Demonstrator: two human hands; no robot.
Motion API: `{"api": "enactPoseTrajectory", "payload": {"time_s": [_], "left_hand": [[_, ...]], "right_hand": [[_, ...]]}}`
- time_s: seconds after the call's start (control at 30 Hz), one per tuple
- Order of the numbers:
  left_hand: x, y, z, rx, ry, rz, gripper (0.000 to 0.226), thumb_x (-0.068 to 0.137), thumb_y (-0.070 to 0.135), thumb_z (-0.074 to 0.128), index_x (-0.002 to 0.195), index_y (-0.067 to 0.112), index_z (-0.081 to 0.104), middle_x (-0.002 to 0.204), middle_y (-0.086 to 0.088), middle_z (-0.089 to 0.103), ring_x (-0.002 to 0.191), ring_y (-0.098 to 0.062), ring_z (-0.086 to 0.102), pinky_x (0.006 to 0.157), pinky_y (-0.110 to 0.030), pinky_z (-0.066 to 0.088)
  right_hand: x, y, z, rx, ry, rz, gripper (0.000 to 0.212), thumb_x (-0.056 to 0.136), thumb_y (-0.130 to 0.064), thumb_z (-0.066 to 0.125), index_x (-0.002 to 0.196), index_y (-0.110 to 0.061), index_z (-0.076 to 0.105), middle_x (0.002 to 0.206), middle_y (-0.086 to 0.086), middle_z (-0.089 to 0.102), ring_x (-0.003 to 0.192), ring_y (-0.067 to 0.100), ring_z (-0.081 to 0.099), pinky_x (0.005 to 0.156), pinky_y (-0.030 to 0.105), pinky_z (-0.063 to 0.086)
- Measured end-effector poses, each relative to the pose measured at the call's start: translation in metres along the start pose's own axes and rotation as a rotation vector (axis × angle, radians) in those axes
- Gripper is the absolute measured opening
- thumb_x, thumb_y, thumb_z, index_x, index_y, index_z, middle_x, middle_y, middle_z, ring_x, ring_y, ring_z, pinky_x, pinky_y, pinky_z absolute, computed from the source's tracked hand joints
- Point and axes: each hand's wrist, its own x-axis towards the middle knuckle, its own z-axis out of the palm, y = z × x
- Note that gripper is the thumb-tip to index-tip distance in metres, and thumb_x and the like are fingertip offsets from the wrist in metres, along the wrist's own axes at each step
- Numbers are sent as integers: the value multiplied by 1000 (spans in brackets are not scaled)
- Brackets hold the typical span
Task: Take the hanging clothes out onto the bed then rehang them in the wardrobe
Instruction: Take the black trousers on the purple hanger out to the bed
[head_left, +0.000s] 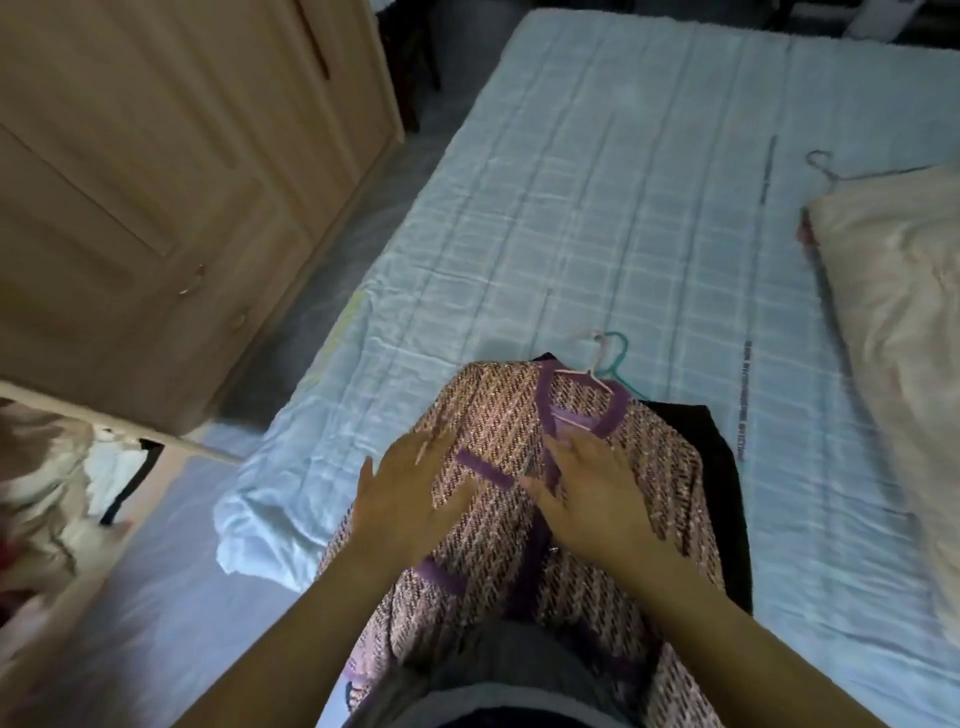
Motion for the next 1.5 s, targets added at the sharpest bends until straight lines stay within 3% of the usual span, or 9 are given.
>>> {"api": "enactPoseTrajectory", "payload": {"time_s": [0.1,0.23,0.4,0.57,0.8,1.0,1.1,1.33,1.5], "left_hand": [[-40,-43,-7,9,63,-75,99,62,89,-5,143,43,27,153,8,28,144,-14,16,115,-48,8],[-98,-115,-26,-83,210,-177,84,74,84,11,136,37,43,143,4,46,136,-20,36,110,-56,26],[-190,-219,-55,-139,346,-346,72,81,75,23,136,35,44,139,5,48,131,-20,40,105,-54,33],[-265,-316,-82,-131,454,-488,68,83,72,26,137,35,41,139,5,47,130,-20,42,104,-51,35],[-358,-422,-115,-132,656,-696,63,84,65,32,131,27,49,127,2,55,117,-23,51,96,-43,43],[-371,-504,-162,-40,737,-788,63,83,64,32,128,25,52,126,0,55,117,-25,51,95,-42,41],[-364,-549,-204,19,780,-809,63,83,66,32,128,26,52,127,-1,55,118,-26,50,97,-43,40],[-332,-661,-341,203,902,-825,69,84,66,28,133,23,48,128,-3,53,120,-28,49,99,-48,38],[-314,-725,-455,349,1043,-843,69,84,67,26,135,24,47,132,-2,52,122,-25,48,99,-50,39]], "right_hand": [[-14,-46,8,16,12,-98,80,81,-68,17,139,-17,41,143,9,42,135,28,34,109,49,28],[-23,-119,22,-16,-15,-230,82,82,-70,18,138,-15,43,143,11,44,134,29,35,110,48,29],[-32,-260,60,4,-13,-472,71,84,-61,35,123,-7,57,124,16,59,115,36,55,92,52,47],[-42,-404,108,54,-21,-673,70,83,-63,34,124,-10,56,126,10,58,118,32,52,93,55,45],[-67,-561,157,81,-85,-935,67,84,-58,38,119,-5,59,120,12,61,110,33,57,88,46,50],[-44,-677,161,134,-48,-1130,62,84,-55,42,115,-4,60,116,11,61,108,31,57,85,45,50],[-17,-738,151,152,2,-1186,68,84,-58,38,120,-5,59,122,11,60,115,29,54,92,43,46],[60,-906,104,229,85,-1341,58,91,-50,48,135,-12,48,141,3,45,131,21,38,105,32,31],[97,-1028,50,248,159,-1467,60,92,-54,41,139,-16,42,143,0,42,131,19,38,104,34,36]]}}
